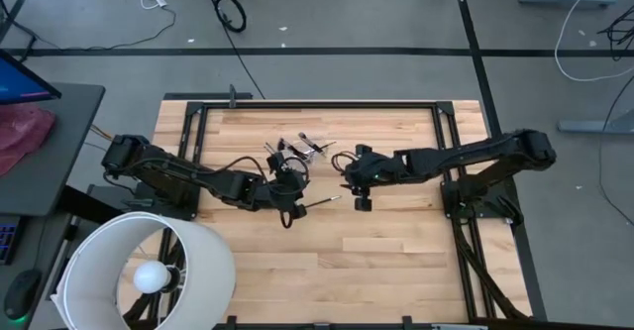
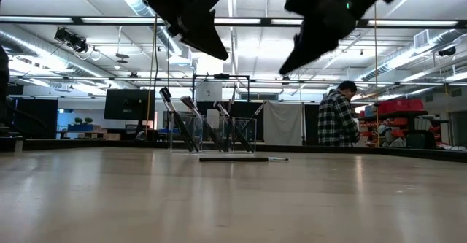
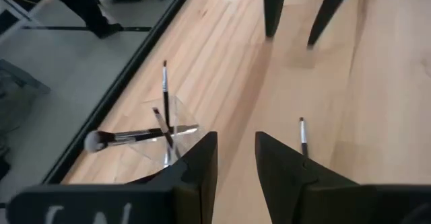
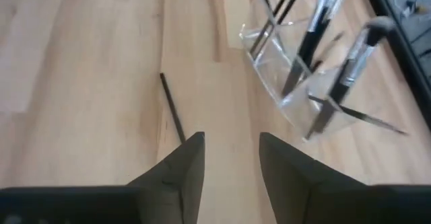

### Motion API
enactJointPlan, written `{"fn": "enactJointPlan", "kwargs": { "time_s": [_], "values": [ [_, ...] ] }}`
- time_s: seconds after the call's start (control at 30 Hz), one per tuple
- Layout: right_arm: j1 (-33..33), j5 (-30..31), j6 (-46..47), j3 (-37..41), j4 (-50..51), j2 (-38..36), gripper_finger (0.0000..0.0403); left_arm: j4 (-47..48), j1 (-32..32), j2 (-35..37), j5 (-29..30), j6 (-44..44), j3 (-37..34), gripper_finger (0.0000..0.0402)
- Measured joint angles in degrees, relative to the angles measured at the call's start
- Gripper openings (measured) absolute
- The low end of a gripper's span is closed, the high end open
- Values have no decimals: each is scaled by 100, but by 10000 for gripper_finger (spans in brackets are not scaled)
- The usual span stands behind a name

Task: Put items in baskets/containers
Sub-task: Put the black eyeshadow brush into the transparent organizer

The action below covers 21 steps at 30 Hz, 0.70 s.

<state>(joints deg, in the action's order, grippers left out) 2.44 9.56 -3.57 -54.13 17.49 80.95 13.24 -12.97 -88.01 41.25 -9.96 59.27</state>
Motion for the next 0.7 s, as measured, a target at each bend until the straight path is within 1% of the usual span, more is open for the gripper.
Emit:
{"fn": "enactJointPlan", "kwargs": {
  "time_s": [0.17,0.23,0.33,0.43,0.53,0.7],
  "values": [
    [4,-98,-348,1060,-1615,194,144,-3,0,0,-103,6,0,103],
    [-26,-456,-358,1507,-2461,275,144,0,0,0,-103,7,0,103],
    [-96,-1148,-376,2102,-4065,455,144,-5,17,0,-103,9,0,103],
    [-199,-1568,-439,2467,-5247,790,144,-13,76,0,-105,9,0,103],
    [-339,-1597,-440,2531,-5737,1244,146,-65,179,0,-103,4,0,103],
    [-560,-1602,-446,2352,-5835,2148,168,-62,330,0,-105,-142,0,103]
  ]
}}
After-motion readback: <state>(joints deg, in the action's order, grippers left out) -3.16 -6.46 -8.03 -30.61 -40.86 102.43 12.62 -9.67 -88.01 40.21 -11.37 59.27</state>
